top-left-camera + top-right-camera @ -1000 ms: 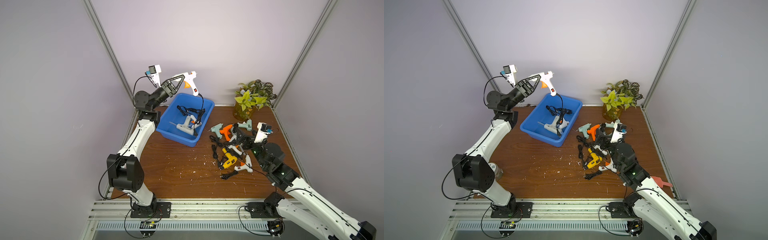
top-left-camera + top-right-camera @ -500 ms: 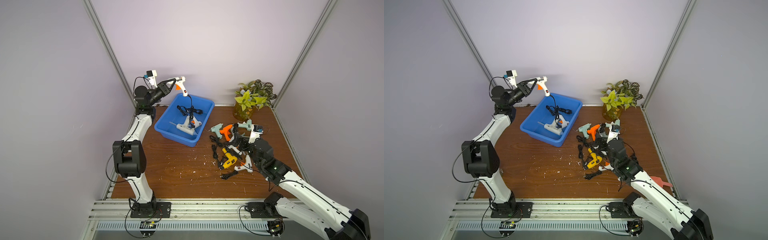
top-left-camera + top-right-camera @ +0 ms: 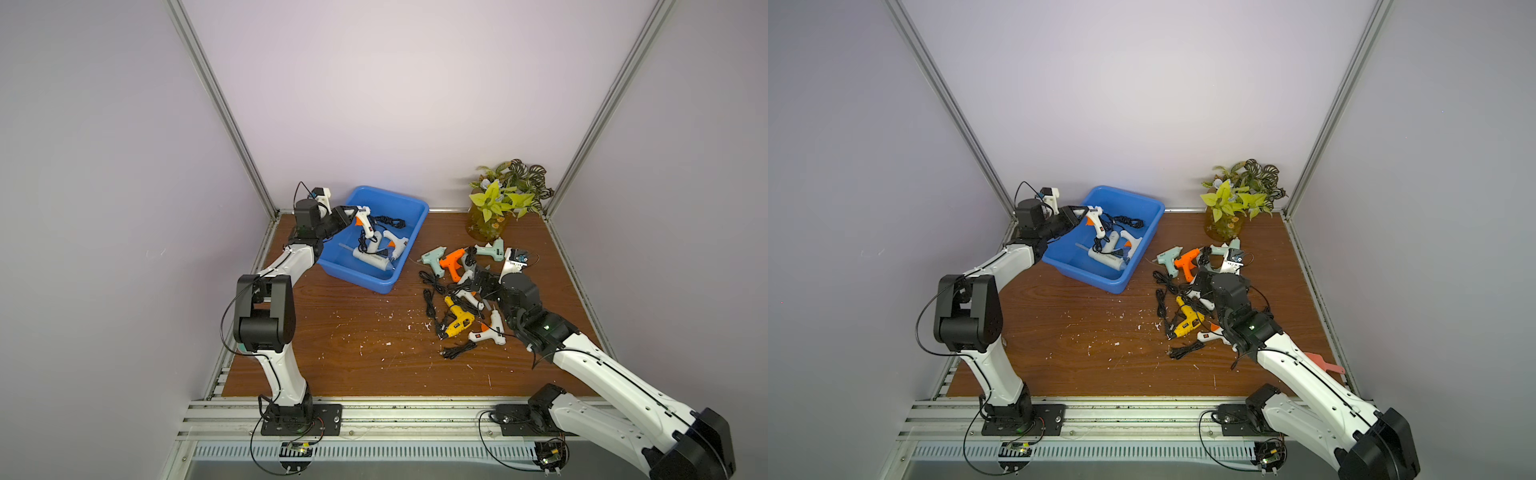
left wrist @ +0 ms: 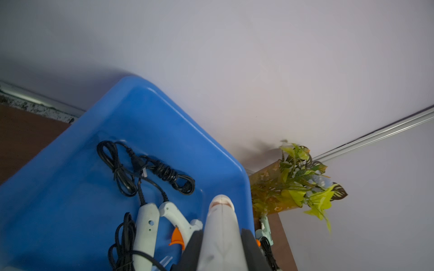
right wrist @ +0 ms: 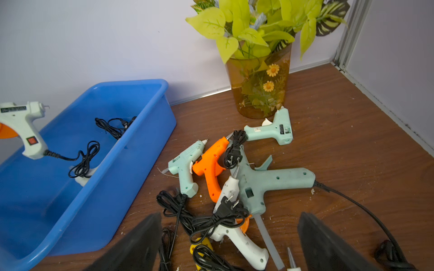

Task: Put the hot melt glue gun into the storage box
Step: Place the hot melt adhesive gun in the storage box.

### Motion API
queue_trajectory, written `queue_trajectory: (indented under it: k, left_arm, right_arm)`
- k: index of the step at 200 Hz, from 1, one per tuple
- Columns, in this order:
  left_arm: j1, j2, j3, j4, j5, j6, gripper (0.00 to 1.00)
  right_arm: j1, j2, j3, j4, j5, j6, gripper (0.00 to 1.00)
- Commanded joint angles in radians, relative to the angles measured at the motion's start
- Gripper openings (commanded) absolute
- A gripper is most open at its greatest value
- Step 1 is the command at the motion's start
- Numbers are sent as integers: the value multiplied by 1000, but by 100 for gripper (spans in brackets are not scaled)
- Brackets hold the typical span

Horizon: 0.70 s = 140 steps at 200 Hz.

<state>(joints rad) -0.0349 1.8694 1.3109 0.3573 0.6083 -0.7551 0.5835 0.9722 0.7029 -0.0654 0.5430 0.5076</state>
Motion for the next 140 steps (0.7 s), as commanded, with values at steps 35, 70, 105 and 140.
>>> queue_trajectory:
  k: [35, 70, 105, 140]
  left_arm:
    - [-25, 69, -31, -30, -81, 96, 21]
    - [-31, 118, 1, -94, -127, 149, 30]
    - [-40, 150, 36, -172, -181, 204, 42]
    - [-42, 86, 7, -201, -277, 233, 61]
  right_arm:
    - [-137, 51, 33, -119, -136, 82, 91]
    - [-271, 51, -67, -123, -320, 101, 86]
    - [-333, 61, -130, -138, -403, 86, 83]
    - [-366, 76, -157, -165, -456, 59, 79]
